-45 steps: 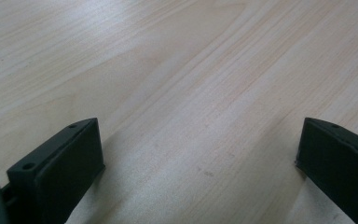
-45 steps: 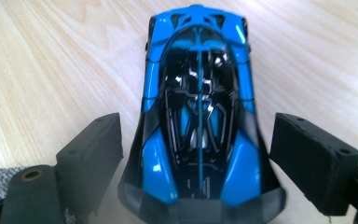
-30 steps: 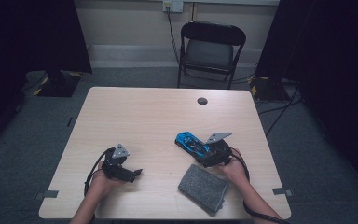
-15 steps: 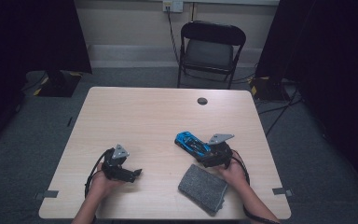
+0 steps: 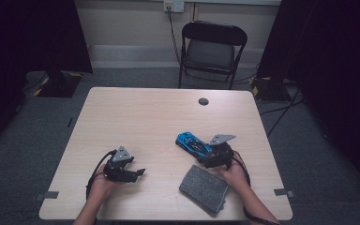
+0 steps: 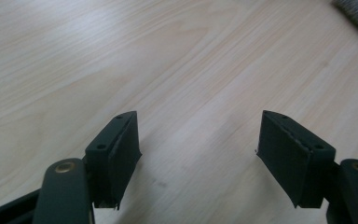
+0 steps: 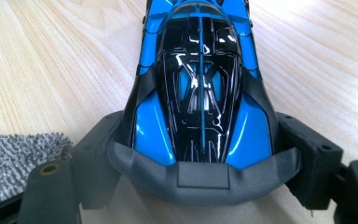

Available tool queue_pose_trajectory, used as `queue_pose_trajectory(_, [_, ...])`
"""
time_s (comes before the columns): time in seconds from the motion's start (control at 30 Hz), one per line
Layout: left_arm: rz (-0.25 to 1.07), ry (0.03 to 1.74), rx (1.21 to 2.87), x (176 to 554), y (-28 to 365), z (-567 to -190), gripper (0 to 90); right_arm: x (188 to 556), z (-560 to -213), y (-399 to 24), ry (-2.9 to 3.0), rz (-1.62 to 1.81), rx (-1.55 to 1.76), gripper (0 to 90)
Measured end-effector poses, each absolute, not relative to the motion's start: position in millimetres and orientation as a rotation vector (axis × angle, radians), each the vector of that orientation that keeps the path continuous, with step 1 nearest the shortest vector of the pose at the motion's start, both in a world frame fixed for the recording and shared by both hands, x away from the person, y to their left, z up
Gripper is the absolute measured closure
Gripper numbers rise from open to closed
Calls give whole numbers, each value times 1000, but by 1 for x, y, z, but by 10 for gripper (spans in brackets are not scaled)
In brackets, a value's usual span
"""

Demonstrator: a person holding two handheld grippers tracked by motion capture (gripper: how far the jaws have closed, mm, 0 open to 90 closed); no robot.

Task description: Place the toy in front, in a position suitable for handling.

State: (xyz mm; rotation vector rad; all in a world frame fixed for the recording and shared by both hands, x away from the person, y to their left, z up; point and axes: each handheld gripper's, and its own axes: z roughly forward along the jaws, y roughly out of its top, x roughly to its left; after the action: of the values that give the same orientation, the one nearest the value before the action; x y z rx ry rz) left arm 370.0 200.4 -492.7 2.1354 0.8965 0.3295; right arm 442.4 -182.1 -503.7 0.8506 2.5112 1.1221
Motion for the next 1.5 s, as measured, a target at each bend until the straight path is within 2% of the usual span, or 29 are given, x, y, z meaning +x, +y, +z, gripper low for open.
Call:
queue_pose_trajectory(0.43, [220,740,2151,364,150,-469,347,442,-504,-182,2511,1123,851,236])
queue_pose_trajectory(0.63, [123,631,2163,352,113,-461,402,442,-504,-182,2511,1122,850,237])
queue_pose_trajectory(0.73, [108,601,2169,349,103,-459,419,442,-504,-182,2510,1124,852,236])
queue_pose_trajectory(0.9, [66,528,2197,339,74,-456,519,442,-504,-182,2510,1124,853,236])
queue_pose_trajectory(1.0, [70,481,2216,334,54,-458,529,442,-504,-182,2511,1123,851,236])
queue_pose_trajectory(1.23, [60,445,2268,331,25,-467,527,442,-504,-182,2511,1122,851,237])
queue_pose_trajectory(1.37, [51,462,2266,334,13,-472,449,442,-504,-182,2511,1122,851,237])
queue_pose_trajectory(1.5, [39,465,2298,337,5,-480,408,442,-504,-182,2511,1122,851,237])
